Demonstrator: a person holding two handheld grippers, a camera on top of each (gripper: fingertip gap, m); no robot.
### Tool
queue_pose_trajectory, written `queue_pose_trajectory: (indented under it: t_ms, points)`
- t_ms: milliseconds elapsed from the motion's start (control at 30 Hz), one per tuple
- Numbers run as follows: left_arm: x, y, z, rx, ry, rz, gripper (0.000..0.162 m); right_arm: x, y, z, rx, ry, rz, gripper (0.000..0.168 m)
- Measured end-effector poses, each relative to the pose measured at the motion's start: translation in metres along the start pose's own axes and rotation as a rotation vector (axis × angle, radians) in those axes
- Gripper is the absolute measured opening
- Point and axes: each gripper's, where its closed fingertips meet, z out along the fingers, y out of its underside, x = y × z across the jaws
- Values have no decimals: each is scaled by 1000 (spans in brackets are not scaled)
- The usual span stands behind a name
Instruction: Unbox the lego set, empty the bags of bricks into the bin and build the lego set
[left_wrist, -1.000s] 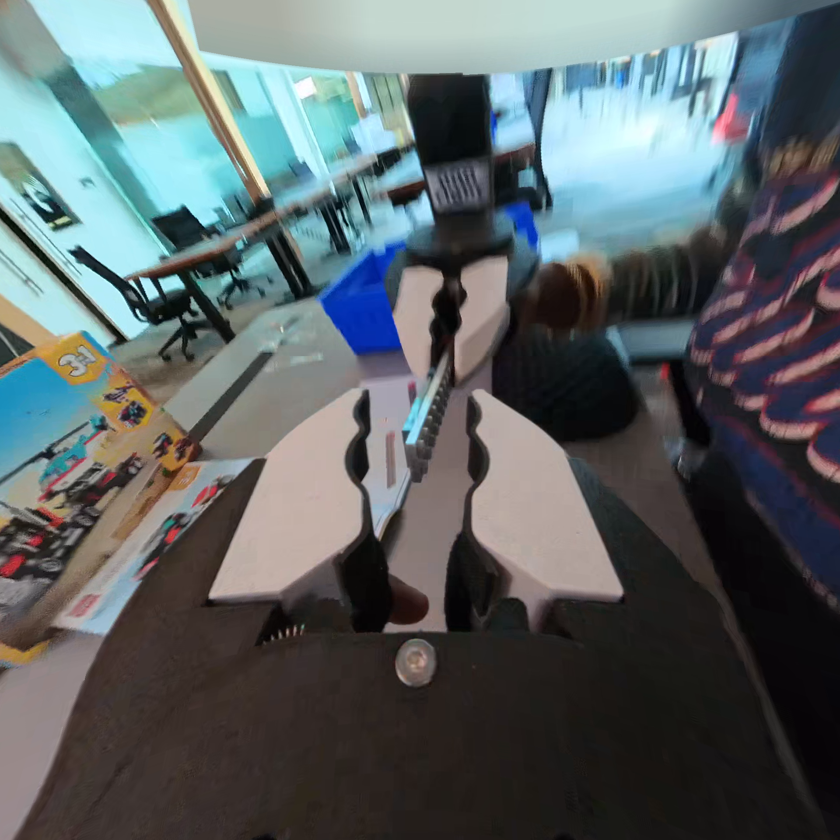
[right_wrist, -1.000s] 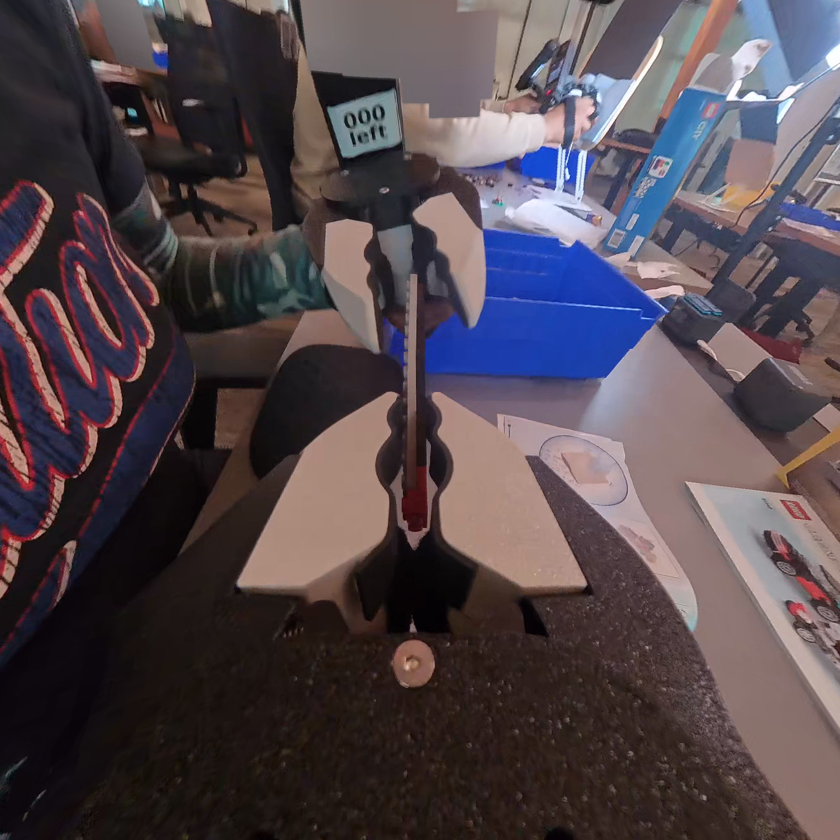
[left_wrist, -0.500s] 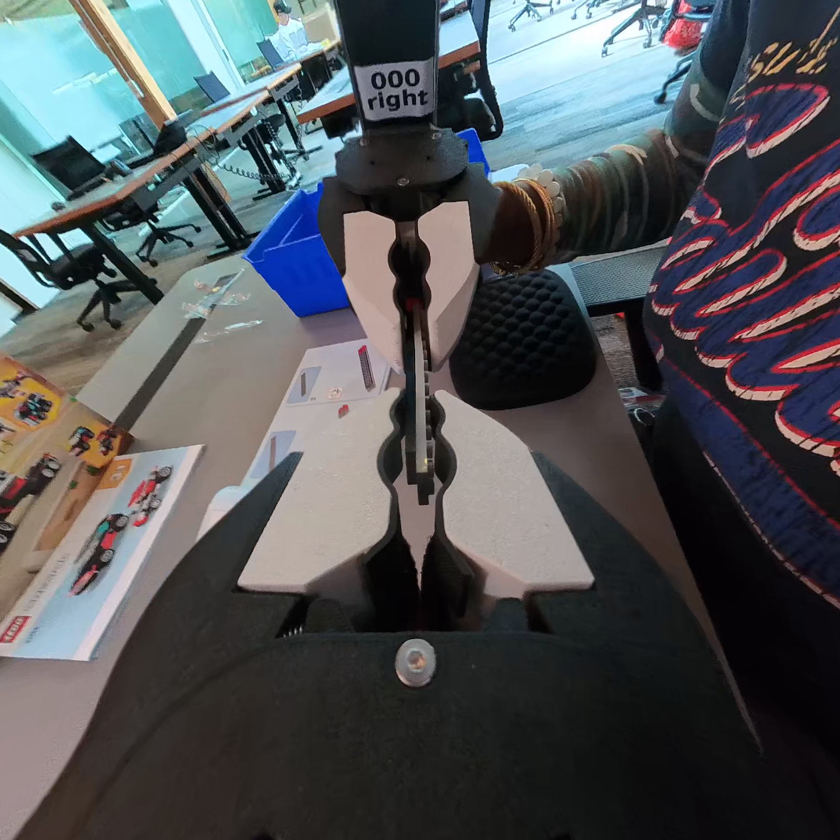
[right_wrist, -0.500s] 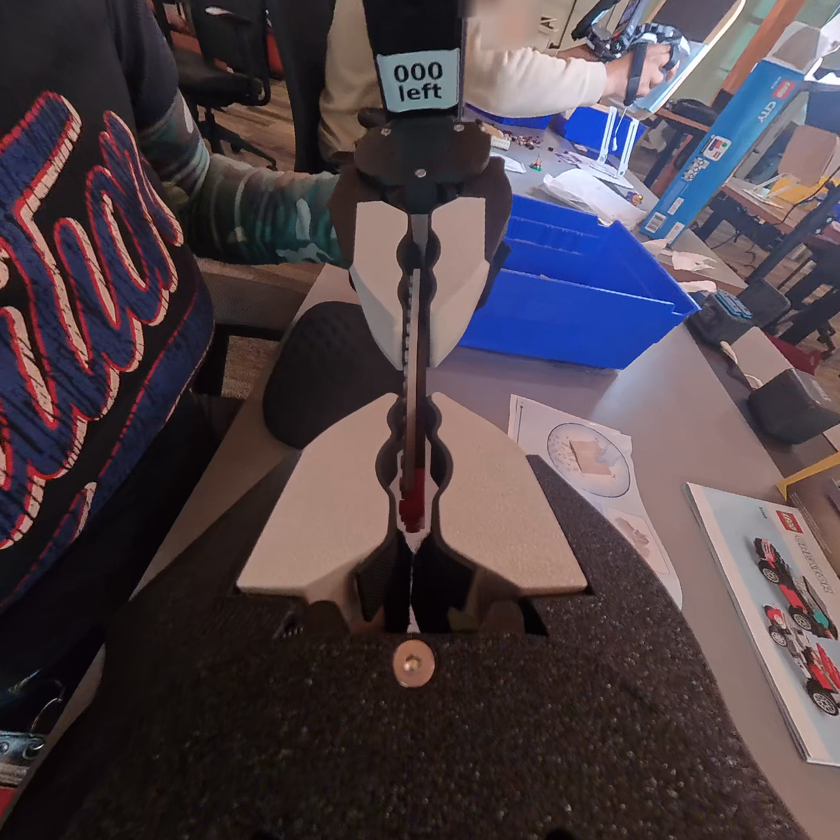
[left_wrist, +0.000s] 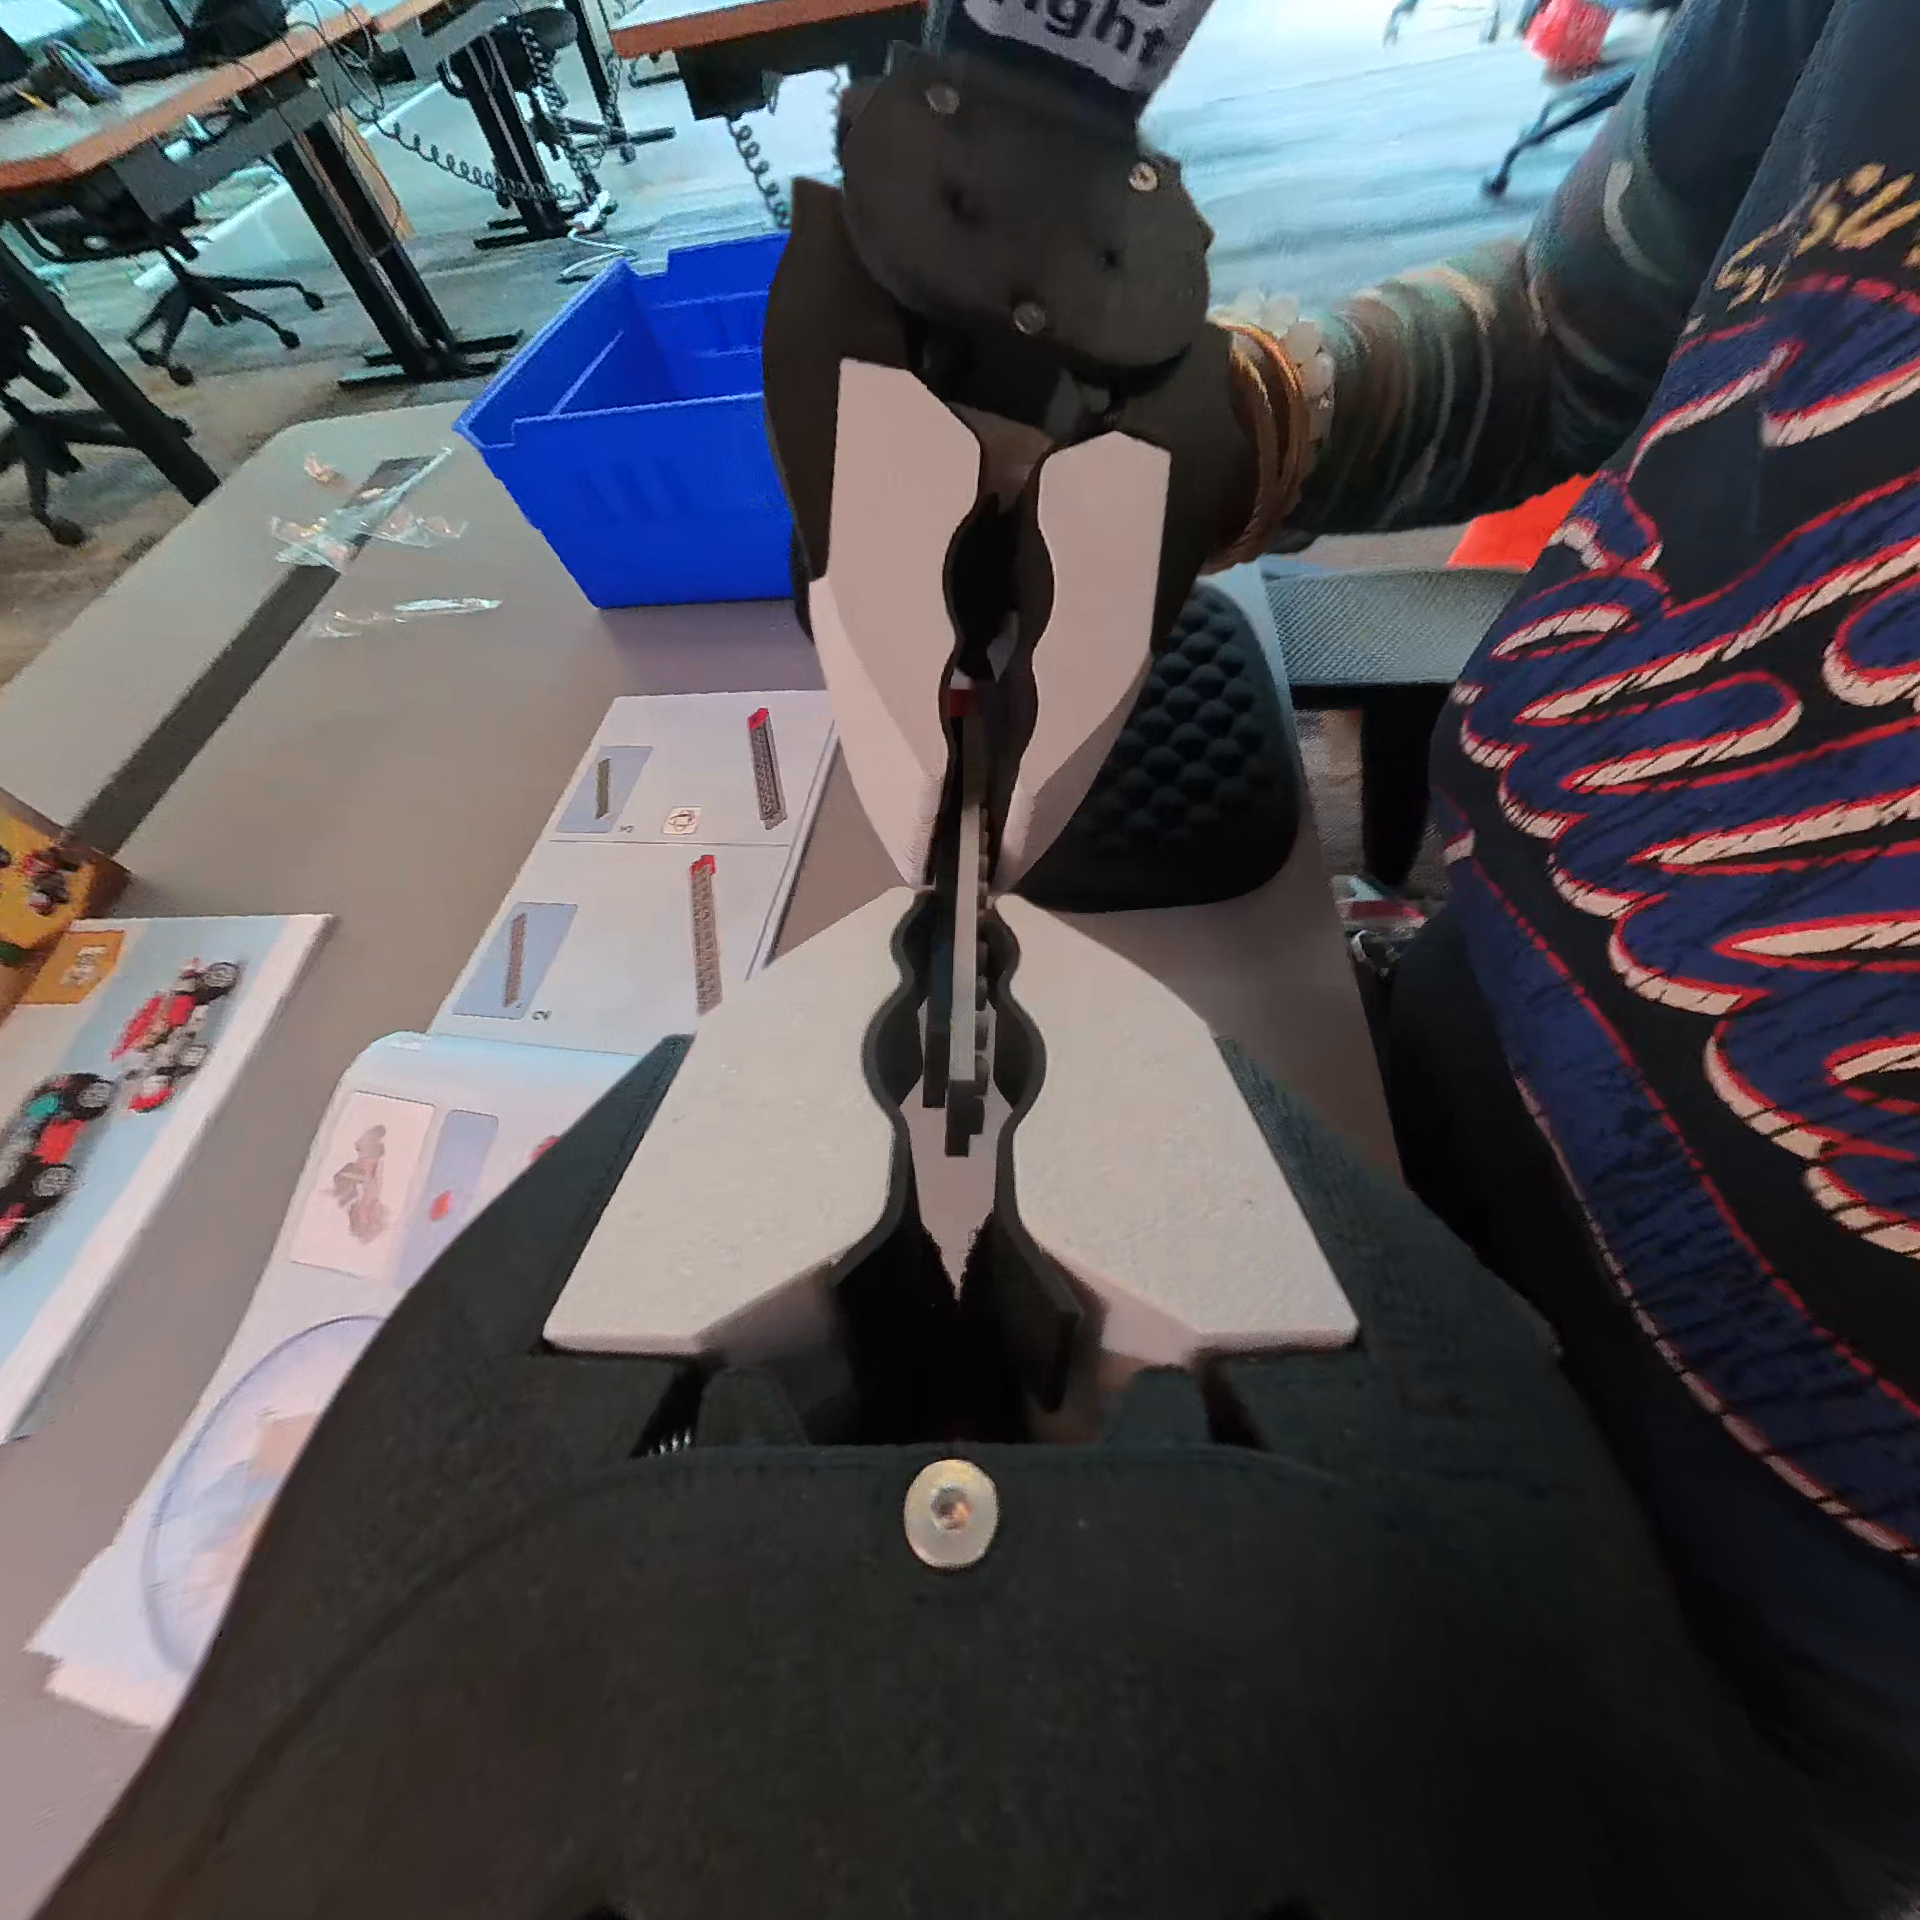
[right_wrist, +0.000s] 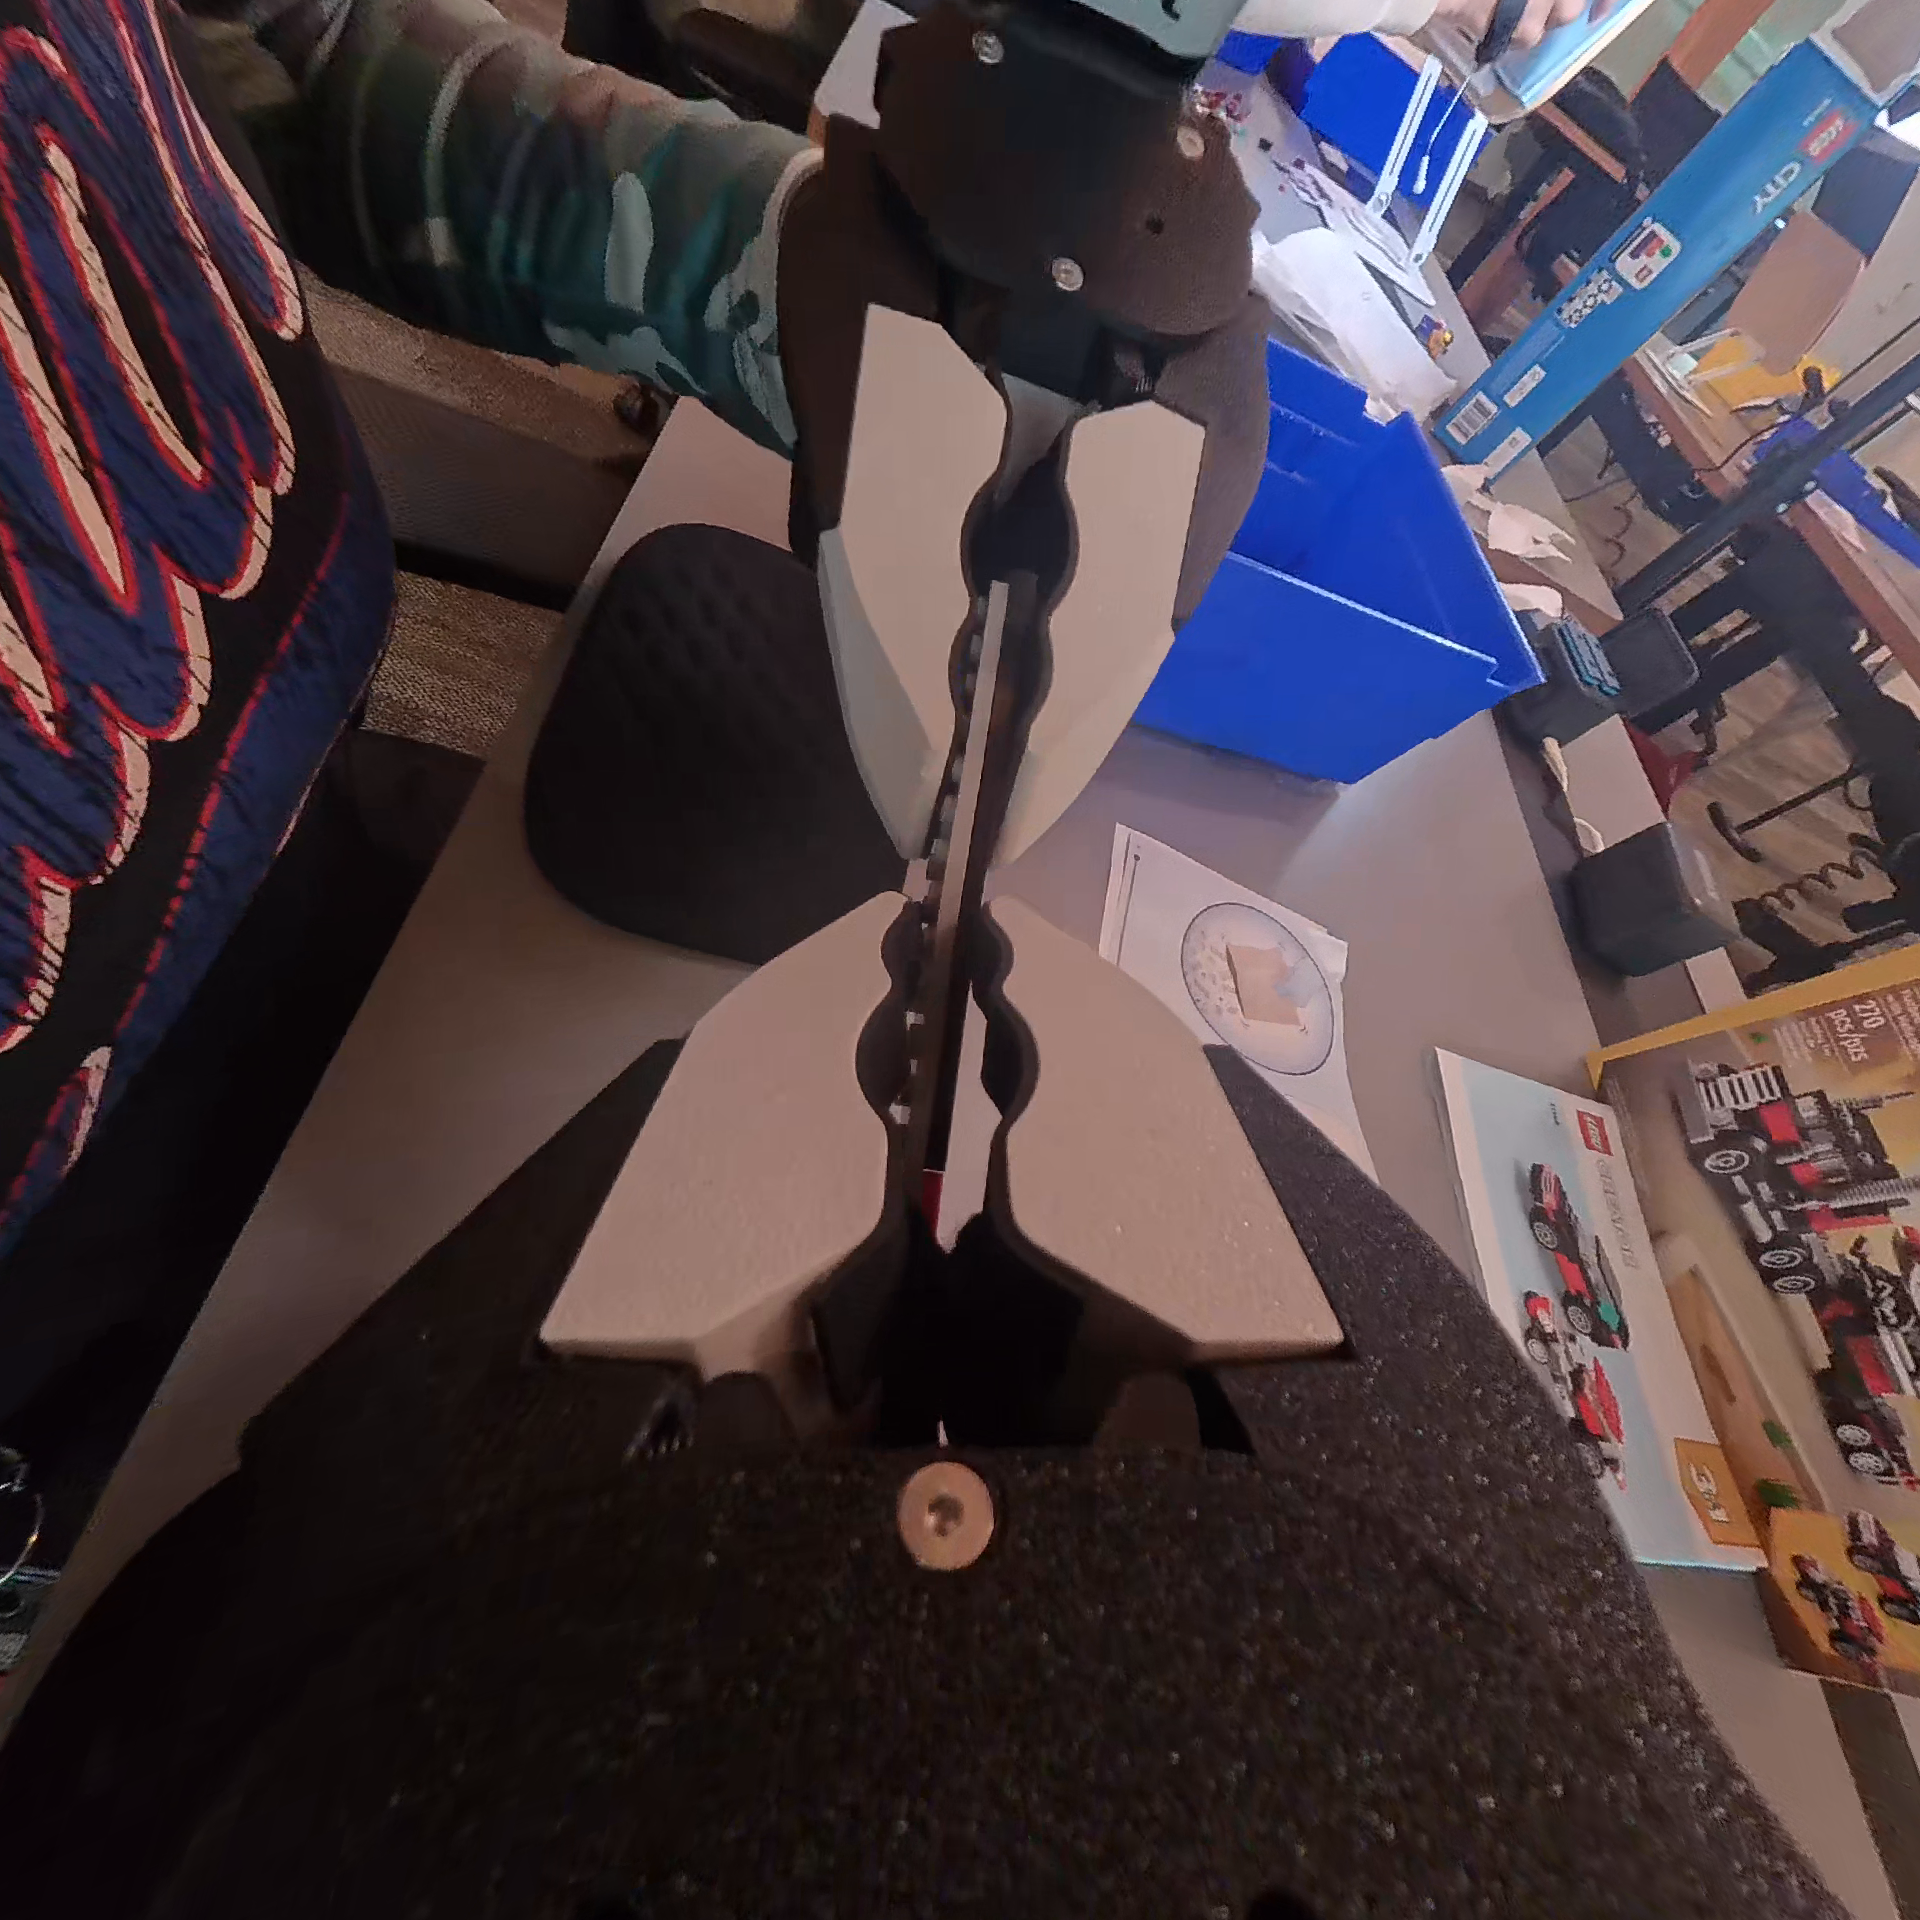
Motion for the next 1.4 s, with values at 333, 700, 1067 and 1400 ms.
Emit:
queue_pose_trajectory:
  t_ms: [333, 700, 1067, 1400]
  points:
    - [-7, 12, 10, -24, -81, 109, 21, -7, 14, 1, -20, -80, 148, 8]
    - [3, 10, 9, -70, -52, 288, 9, -7, 11, 2, 19, -147, 262, 8]
    - [-2, 16, 11, -75, -66, 186, 9, -5, 16, 7, 53, -141, 268, 8]
    - [-2, 18, 9, -121, -52, 130, 8, -3, 13, 13, -86, -22, -62, 10]
